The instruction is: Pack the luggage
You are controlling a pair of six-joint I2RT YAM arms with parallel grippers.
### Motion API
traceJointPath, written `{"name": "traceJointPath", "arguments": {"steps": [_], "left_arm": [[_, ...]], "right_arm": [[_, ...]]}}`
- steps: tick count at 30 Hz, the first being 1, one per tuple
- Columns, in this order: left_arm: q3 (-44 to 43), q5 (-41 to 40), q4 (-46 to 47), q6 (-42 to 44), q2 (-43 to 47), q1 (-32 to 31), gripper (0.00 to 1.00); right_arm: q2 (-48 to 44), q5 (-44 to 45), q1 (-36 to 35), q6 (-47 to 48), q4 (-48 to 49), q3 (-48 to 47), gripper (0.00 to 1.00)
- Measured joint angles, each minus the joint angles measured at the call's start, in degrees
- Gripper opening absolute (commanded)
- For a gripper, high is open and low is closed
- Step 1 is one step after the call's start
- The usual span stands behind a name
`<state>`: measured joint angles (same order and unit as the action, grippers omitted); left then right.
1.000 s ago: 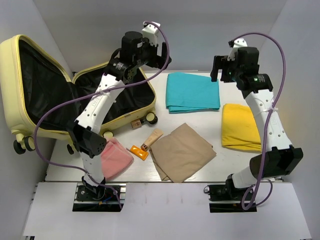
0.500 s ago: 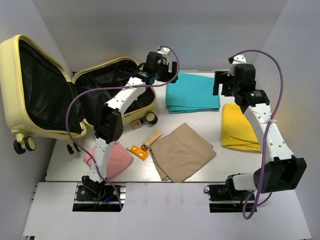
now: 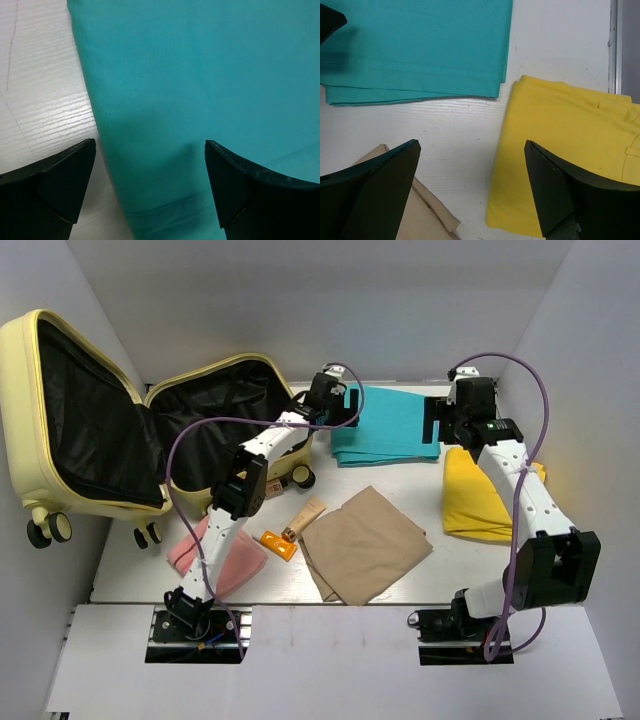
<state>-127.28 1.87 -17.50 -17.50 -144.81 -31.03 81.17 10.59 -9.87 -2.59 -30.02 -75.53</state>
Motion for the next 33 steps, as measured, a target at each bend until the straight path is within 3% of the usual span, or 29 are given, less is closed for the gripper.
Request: {"name": "traceJointPath", "arguments": {"steps": [10,20,26,27,29,30,33], "left_arm": [[0.9,-7.3,1.2,-4.9,-3.1,-0.4,1.0],[0.7,-5.5,3.0,-7.5,-4.0,-0.3,0.91],[0.5,-5.4,2.0,-9.1,-4.0,-0.3,0.59],[0.4,-5.3,1.9,-9.1,-4.0,-0.3,0.46],[0.2,-4.8,2.0,-9.0,-4.0,-0.3,0.34],[0.0,-4.4,2.1,-8.7,-4.0,-0.3,0.21],[-0.2,-3.0,2.6,-7.6,-4.0,-0.3,0.0]], "right_arm": [[3.7,0.5,0.0,0.0,-0.5,0.0,0.9],[4.0,1.8,0.0,-0.1,-0.4,0.0,0.9],[3.9,2.4,0.0,-0.1,-0.3,0.0,0.9],[3.9,2.5,0.0,-0.1,-0.2,0.0,0.9],[3.5,2.9,0.0,-0.1,0.2,0.4,0.9],[3.2,3.0,0.0,-0.1,0.2,0.6,0.9],[2.0,3.7,0.0,-0.1,0.5,1.2,0.9]]}}
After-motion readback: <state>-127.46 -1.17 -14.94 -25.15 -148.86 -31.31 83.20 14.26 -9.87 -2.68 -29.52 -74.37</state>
